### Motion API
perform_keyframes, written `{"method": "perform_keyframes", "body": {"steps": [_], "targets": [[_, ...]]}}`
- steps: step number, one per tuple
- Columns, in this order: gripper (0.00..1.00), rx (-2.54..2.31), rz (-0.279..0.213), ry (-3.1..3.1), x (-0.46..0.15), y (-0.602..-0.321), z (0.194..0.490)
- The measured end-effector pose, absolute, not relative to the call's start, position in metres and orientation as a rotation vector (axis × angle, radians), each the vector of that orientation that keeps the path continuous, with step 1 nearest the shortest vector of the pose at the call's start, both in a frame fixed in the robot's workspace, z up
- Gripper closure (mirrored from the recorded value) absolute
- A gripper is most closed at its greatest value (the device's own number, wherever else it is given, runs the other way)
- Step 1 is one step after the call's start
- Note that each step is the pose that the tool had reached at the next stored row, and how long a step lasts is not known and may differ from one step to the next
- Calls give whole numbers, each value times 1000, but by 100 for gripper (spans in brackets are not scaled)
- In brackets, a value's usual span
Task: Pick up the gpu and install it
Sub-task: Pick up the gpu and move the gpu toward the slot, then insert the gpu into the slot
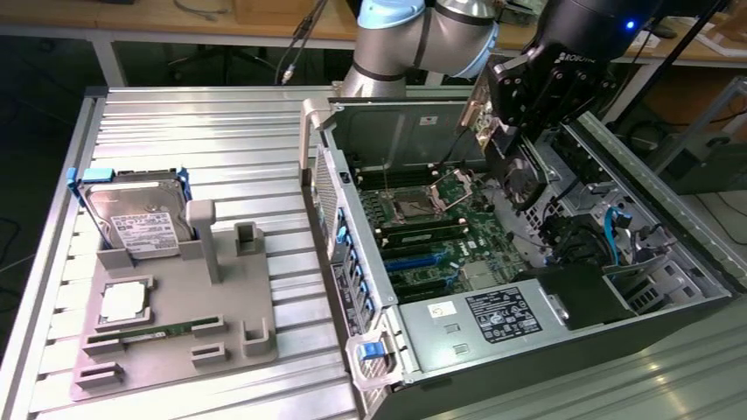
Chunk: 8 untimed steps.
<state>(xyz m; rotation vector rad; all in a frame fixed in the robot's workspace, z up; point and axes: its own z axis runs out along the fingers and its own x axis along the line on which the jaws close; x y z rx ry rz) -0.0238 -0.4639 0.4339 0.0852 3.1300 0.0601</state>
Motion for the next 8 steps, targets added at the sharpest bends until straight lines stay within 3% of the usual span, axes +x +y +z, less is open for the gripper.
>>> {"method": "perform_keyframes", "body": {"steps": [8], "targets": [[73,84,60,3130,-24,-464,434]]}}
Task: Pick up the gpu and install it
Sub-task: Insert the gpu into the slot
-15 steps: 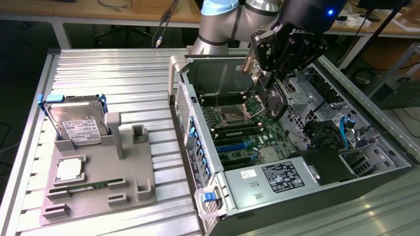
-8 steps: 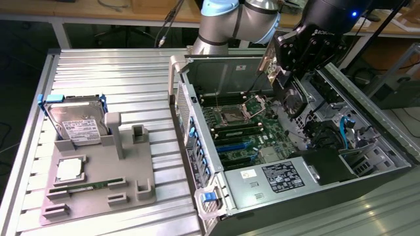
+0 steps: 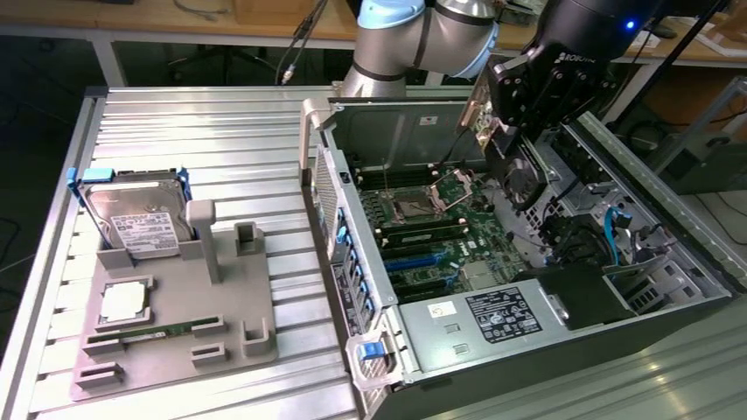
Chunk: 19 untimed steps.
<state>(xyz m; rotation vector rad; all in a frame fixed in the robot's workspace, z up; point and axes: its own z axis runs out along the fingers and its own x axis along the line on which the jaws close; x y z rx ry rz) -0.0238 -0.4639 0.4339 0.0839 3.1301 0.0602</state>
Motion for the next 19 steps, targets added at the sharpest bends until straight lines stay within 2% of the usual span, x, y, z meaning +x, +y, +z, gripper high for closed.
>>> {"method": "perform_keyframes", "body": {"steps": [19], "targets": [[73,5,61,3132,-24,-464,434]]}}
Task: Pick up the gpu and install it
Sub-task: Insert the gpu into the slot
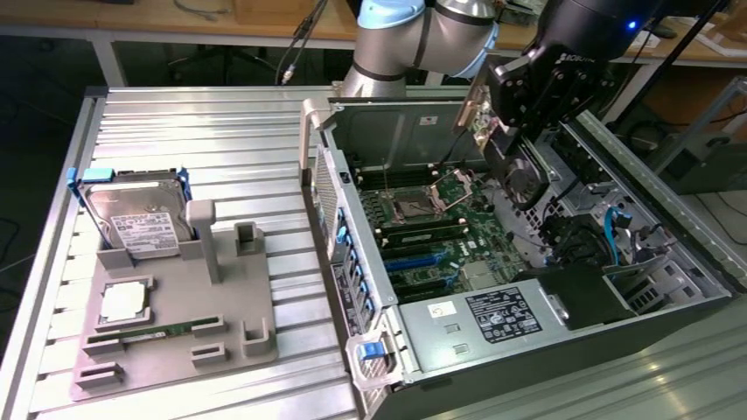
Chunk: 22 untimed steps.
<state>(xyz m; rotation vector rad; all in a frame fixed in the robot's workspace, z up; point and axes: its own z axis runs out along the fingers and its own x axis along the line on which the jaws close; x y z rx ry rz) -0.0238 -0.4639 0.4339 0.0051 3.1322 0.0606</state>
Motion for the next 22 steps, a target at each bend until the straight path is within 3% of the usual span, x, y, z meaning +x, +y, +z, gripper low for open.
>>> {"method": "perform_keyframes", "body": {"steps": [22], "targets": [[73,-155,61,3130,-24,-464,434]]}}
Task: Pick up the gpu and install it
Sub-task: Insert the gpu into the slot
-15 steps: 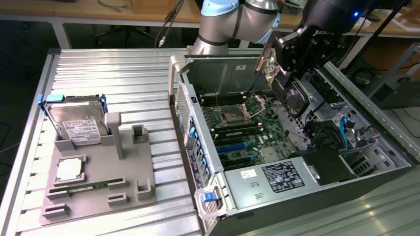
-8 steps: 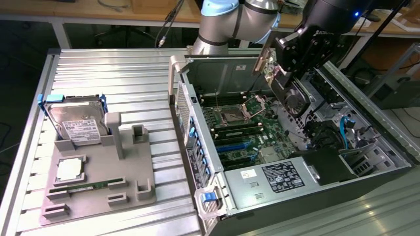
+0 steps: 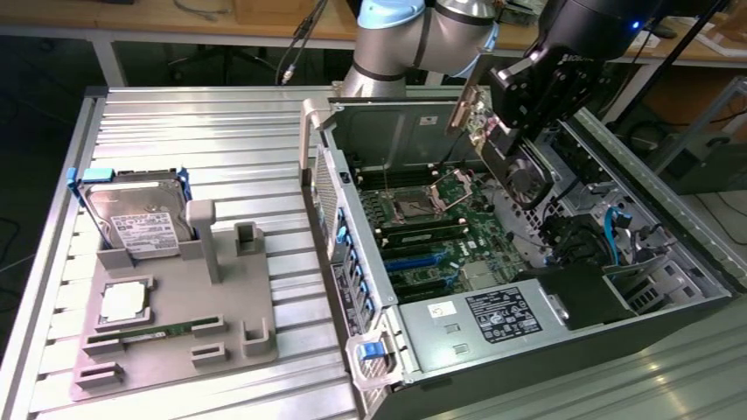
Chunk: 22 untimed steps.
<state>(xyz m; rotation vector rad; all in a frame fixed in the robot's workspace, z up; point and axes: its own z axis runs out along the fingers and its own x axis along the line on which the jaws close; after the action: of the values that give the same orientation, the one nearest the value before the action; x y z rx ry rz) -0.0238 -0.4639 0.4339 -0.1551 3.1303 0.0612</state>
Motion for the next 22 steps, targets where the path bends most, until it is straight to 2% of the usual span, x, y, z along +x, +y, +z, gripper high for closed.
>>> {"method": "perform_keyframes", "body": {"steps": [22], "targets": [[73,-281,62,3123,-24,-464,434]]}}
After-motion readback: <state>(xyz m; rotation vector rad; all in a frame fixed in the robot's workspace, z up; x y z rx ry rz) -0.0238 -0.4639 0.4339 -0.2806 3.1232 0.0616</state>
